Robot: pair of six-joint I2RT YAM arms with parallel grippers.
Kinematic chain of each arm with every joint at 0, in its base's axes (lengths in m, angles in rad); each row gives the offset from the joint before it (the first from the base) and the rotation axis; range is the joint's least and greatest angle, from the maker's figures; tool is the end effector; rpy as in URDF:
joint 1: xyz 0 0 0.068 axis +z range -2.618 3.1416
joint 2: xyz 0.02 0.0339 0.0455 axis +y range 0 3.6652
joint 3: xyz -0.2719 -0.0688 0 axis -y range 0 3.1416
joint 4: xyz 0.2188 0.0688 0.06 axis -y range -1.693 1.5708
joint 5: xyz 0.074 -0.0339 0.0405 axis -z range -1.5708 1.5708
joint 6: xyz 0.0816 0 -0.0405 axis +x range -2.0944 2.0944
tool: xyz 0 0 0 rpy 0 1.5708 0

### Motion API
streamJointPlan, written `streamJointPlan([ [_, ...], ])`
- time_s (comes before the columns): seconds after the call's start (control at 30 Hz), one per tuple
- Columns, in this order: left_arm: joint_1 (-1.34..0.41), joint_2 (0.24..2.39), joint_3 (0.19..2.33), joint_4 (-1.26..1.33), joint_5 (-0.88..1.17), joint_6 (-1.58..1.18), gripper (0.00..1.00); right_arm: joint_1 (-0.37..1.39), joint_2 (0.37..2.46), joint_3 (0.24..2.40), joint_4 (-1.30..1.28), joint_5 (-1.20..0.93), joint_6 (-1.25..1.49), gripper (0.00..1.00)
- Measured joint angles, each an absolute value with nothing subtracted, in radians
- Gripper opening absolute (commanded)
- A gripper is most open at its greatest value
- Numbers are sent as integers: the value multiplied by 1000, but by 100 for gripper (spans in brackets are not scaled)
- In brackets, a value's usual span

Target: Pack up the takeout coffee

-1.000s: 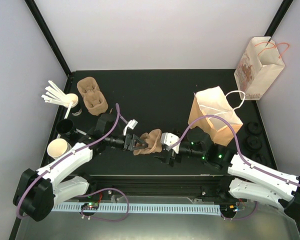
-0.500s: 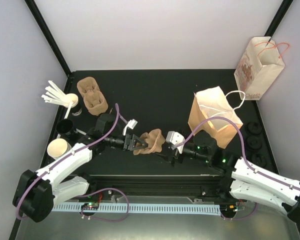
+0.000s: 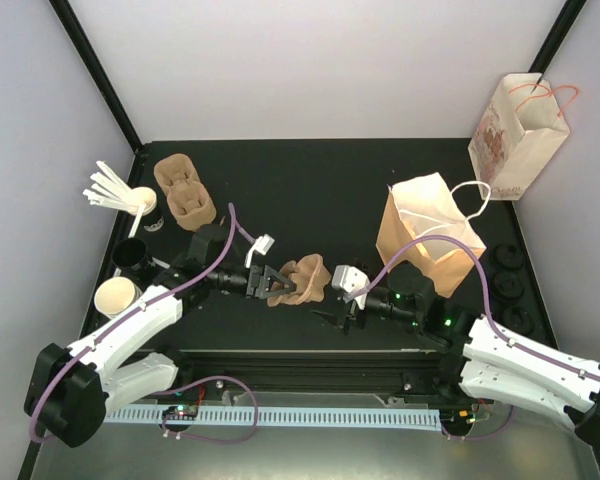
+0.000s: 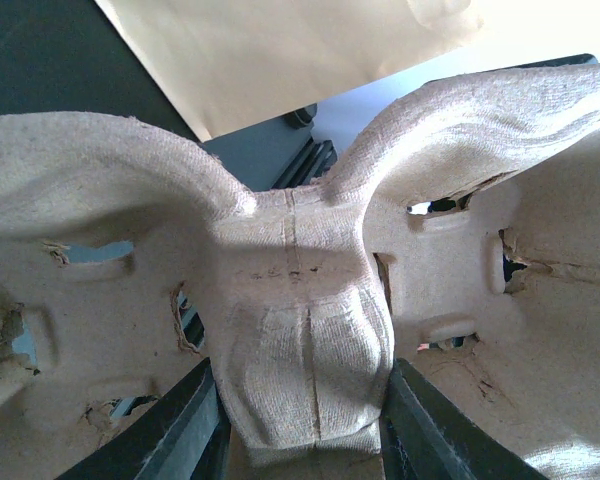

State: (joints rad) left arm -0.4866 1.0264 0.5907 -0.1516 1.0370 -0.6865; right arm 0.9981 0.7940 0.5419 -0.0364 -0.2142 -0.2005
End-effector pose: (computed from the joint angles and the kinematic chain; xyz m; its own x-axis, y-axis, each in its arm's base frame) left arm 0.1431 -0.1552 0.2441 -0.9312 0.1278 -0.3415 0.3635 0.2529 -0.8966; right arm 0.0958 0.1805 0.2672 0.0345 -0.3057 -0.9515 -0.9437 0.3035 -0.1317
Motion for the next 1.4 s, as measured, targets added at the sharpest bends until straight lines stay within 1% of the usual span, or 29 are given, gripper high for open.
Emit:
streamJointPlan([
  [0.03, -487, 1027, 591, -154, 1037, -686, 37, 998, 795, 542, -38, -220, -211, 100],
  [0.23, -487, 1027, 591, -170, 1037, -680, 37, 998, 823, 561, -51, -241, -250, 86],
  [0.33, -487, 1027, 591, -173, 1037, -677, 37, 998, 858, 593, -60, -247, -263, 85],
  [0.5, -487, 1027, 591, -177, 1037, -667, 37, 998, 878, 610, -64, -248, -264, 86],
  [0.63, -487, 1027, 591, -192, 1037, -658, 37, 998, 878, 611, -67, -248, -265, 77],
  [0.73, -487, 1027, 591, -197, 1037, -651, 38, 998, 881, 622, -84, -246, -270, 74],
  [0.8, -487, 1027, 591, -197, 1037, -648, 41, 998, 883, 629, -94, -246, -271, 70],
  [0.87, -487, 1027, 591, -199, 1036, -645, 46, 998, 883, 629, -98, -247, -274, 63],
  [0.9, -487, 1027, 591, -200, 1034, -643, 52, 998, 883, 629, -99, -247, -275, 62],
  [0.97, -487, 1027, 591, -205, 1030, -637, 71, 999, 881, 629, -101, -247, -274, 62],
  [1.03, -487, 1027, 592, -214, 1025, -632, 82, 998, 880, 629, -106, -247, -276, 63],
  [1.1, -487, 1026, 595, -231, 1014, -626, 87, 998, 880, 629, -112, -247, -276, 63],
  [1.17, -487, 1014, 602, -258, 990, -616, 90, 999, 880, 629, -114, -247, -276, 63],
  [1.27, -486, 958, 624, -314, 934, -599, 90, 999, 880, 629, -118, -247, -276, 64],
  [1.33, -486, 919, 650, -347, 900, -588, 89, 999, 880, 629, -120, -247, -276, 64],
  [1.4, -486, 883, 682, -371, 873, -579, 86, 999, 881, 629, -121, -248, -276, 65],
])
